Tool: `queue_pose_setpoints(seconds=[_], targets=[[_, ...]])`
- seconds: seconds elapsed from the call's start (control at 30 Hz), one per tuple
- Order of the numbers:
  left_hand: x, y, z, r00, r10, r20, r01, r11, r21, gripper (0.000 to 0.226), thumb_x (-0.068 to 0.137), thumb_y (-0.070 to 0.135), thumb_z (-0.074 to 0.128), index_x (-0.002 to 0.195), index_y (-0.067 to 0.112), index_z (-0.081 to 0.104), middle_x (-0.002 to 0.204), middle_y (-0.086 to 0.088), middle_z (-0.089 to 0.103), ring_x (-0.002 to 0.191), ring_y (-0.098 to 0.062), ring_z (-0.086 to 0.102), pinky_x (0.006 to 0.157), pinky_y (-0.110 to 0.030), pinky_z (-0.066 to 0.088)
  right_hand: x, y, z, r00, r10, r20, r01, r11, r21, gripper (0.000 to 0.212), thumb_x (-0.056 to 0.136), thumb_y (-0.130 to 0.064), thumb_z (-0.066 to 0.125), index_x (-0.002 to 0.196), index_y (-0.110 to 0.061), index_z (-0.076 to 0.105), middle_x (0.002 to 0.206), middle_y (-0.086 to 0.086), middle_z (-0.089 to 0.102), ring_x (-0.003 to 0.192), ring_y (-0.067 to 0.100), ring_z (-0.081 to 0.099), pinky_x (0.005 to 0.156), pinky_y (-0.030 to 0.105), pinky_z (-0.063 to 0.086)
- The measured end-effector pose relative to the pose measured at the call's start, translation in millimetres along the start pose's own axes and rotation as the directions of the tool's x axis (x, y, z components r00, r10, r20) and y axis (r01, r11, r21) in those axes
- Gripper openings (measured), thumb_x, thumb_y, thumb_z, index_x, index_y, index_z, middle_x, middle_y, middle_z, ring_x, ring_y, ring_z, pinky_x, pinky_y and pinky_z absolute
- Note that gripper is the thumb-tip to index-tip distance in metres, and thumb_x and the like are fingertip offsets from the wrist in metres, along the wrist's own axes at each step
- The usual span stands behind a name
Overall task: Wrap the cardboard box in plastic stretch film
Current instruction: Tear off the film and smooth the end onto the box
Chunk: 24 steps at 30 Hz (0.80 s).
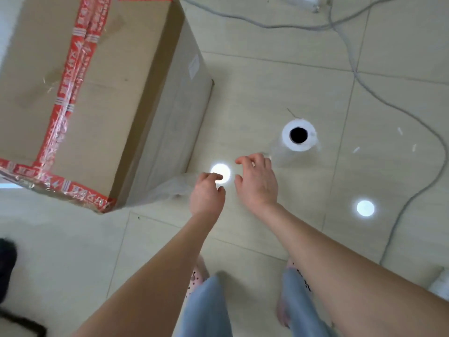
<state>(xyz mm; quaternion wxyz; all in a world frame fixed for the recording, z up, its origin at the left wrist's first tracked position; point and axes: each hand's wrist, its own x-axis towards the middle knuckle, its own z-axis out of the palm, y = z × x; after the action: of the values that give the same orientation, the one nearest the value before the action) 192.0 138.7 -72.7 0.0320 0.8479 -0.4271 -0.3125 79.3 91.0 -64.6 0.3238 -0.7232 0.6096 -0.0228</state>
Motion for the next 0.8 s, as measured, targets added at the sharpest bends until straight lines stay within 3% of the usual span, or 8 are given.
queue_pose_setpoints(seconds=[0.3, 0.57, 0.8], targets=[[5, -104, 19, 0.994, 0.105, -0.023, -0.104, 0.993, 0.062, 0.031, 0.091, 0.016, 0.051, 0.121, 0.02, 0.058, 0.128, 0.003, 0.05, 0.11, -0.017, 0.055, 0.073, -0.031, 0.046, -33, -40, 114, 0.997, 0.001, 0.074, -0.001, 1.0, 0.009, 0.035, 0.091, -0.026, 0.055, 0.125, -0.022, 0.051, 0.126, 0.001, 0.044, 0.119, 0.021, 0.039, 0.085, 0.03, 0.039], [25, -199, 36, 0.982, 0.185, -0.035, -0.18, 0.976, 0.125, 0.03, 0.091, 0.016, 0.051, 0.12, 0.02, 0.058, 0.125, 0.002, 0.05, 0.103, -0.019, 0.057, 0.067, -0.029, 0.039, -36, -69, 215, 0.997, 0.004, 0.082, -0.003, 1.0, -0.007, 0.037, 0.092, -0.026, 0.052, 0.129, -0.022, 0.048, 0.127, 0.003, 0.044, 0.119, 0.022, 0.039, 0.085, 0.032, 0.04], [73, -252, 73, 0.943, 0.318, -0.095, -0.293, 0.932, 0.211, 0.034, 0.09, 0.012, 0.049, 0.123, 0.02, 0.056, 0.125, 0.002, 0.049, 0.113, -0.018, 0.049, 0.078, -0.033, 0.047, 11, -61, 284, 0.994, -0.109, 0.02, 0.11, 0.992, -0.058, 0.035, 0.093, -0.023, 0.049, 0.128, -0.02, 0.048, 0.127, 0.005, 0.044, 0.119, 0.023, 0.04, 0.09, 0.034, 0.042]])
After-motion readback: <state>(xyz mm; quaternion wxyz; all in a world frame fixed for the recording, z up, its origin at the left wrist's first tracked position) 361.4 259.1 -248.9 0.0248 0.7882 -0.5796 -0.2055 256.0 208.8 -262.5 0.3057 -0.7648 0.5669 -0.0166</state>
